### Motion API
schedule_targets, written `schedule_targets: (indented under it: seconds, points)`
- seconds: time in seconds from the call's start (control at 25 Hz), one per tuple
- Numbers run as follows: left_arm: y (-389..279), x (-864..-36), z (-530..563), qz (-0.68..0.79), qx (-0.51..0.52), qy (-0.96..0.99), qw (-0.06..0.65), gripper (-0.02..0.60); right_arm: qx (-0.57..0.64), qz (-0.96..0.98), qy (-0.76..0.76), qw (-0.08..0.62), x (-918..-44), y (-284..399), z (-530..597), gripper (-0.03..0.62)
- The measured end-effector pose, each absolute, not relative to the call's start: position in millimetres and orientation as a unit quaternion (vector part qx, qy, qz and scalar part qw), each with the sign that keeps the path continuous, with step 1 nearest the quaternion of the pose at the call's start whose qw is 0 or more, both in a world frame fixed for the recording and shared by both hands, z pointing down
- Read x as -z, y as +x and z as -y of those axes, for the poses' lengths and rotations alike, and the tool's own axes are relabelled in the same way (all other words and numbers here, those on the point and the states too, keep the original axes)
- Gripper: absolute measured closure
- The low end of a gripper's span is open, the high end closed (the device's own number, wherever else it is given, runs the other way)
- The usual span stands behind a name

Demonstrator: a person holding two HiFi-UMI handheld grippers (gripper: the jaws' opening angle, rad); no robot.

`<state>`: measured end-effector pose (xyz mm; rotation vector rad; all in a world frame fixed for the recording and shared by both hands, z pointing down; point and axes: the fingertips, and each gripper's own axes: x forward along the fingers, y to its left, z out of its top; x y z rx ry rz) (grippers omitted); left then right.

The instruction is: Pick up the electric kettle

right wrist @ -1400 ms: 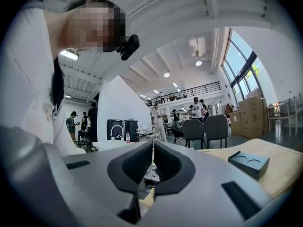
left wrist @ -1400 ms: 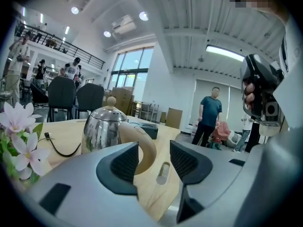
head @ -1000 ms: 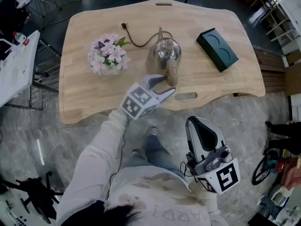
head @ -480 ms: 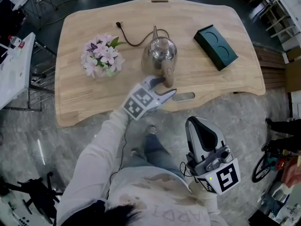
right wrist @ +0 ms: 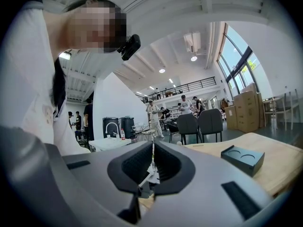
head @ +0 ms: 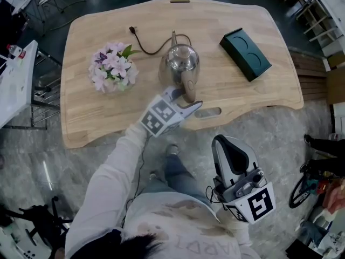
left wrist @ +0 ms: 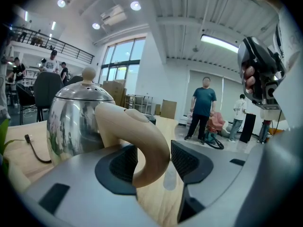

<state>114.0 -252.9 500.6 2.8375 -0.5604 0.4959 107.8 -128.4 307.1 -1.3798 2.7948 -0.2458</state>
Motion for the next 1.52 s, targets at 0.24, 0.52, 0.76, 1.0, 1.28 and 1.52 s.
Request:
schedule_targets:
  seconds: [0.24, 0.52, 0.76, 1.0, 1.28, 1.52]
  points:
    - [123, -504, 249, 0.182, -0.174, 0.962, 0.103, 0.383, 0.082, -0.892, -0.444, 0.007, -310, 111, 129, 0.576]
    - [128, -505, 246, 0.174, -0.174, 0.964, 0.101, 0.383, 0.085, -0.891, -0.445, 0.004, -313, 113, 132, 0.576]
    - [133, -504, 253, 0.181, -0.168, 0.964, 0.1, 0.383, 0.086, -0.892, -0.445, 0.004, -314, 113, 134, 0.576]
    - [138, -504, 256, 0.191, -0.16, 0.963, 0.102, 0.383, 0.087, -0.892, -0.445, 0.002, -314, 113, 136, 0.576]
    - [146, -505, 258, 0.208, -0.155, 0.96, 0.102, 0.383, 0.09, -0.892, -0.443, -0.001, -315, 115, 138, 0.576]
    - [148, -506, 265, 0.244, -0.152, 0.953, 0.099, 0.383, 0.091, -0.893, -0.441, -0.002, -318, 115, 140, 0.576]
